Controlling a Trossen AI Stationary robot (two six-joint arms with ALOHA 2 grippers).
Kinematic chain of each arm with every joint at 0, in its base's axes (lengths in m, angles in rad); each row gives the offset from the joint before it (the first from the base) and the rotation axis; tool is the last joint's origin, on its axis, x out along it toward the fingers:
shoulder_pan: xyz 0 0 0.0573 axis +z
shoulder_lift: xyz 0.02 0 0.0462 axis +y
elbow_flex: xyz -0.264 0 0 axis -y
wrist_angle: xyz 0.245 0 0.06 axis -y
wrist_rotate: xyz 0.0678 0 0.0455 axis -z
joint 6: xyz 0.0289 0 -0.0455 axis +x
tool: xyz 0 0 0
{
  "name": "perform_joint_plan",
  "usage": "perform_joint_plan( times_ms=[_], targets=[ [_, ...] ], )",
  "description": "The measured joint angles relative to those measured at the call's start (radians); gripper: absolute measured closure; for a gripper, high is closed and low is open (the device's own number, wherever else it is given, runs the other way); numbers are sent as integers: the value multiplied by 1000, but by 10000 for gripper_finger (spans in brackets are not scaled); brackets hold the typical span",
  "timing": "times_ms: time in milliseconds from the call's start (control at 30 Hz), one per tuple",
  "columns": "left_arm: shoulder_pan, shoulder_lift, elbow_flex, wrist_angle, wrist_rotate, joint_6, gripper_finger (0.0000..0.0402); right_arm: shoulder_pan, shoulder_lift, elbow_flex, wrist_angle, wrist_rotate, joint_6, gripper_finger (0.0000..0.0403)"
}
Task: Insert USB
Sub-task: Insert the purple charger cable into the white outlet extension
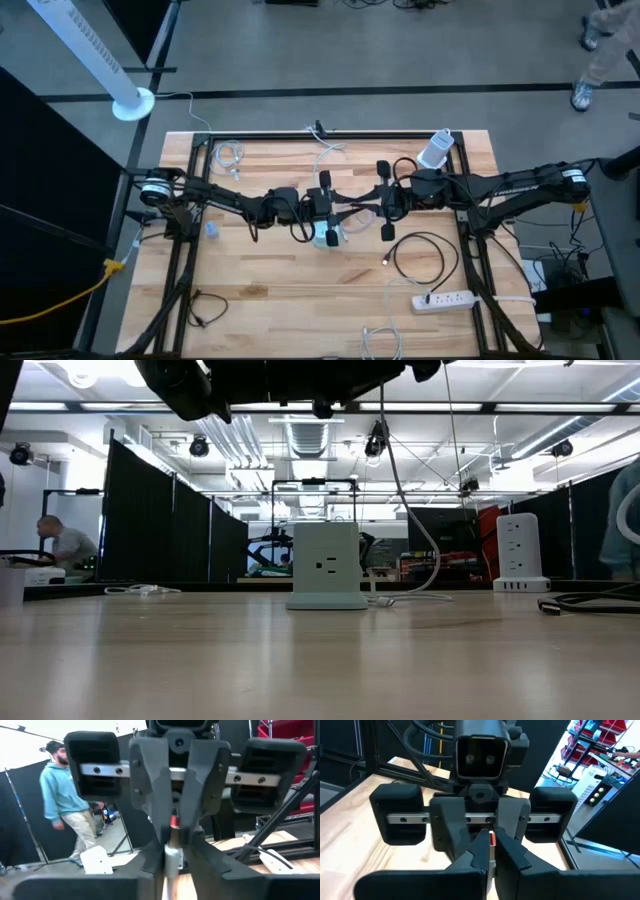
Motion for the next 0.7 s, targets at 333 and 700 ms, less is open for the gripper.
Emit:
perform_joint_plan(
  times_ms=[333,700],
  targets=[
    [1,0,0,-34,-1,6,383,0,-14,0,-1,-4,0,400],
    [0,0,-2,-40,0,20,368,0,-30,0,9,0,-3,400]
  ],
)
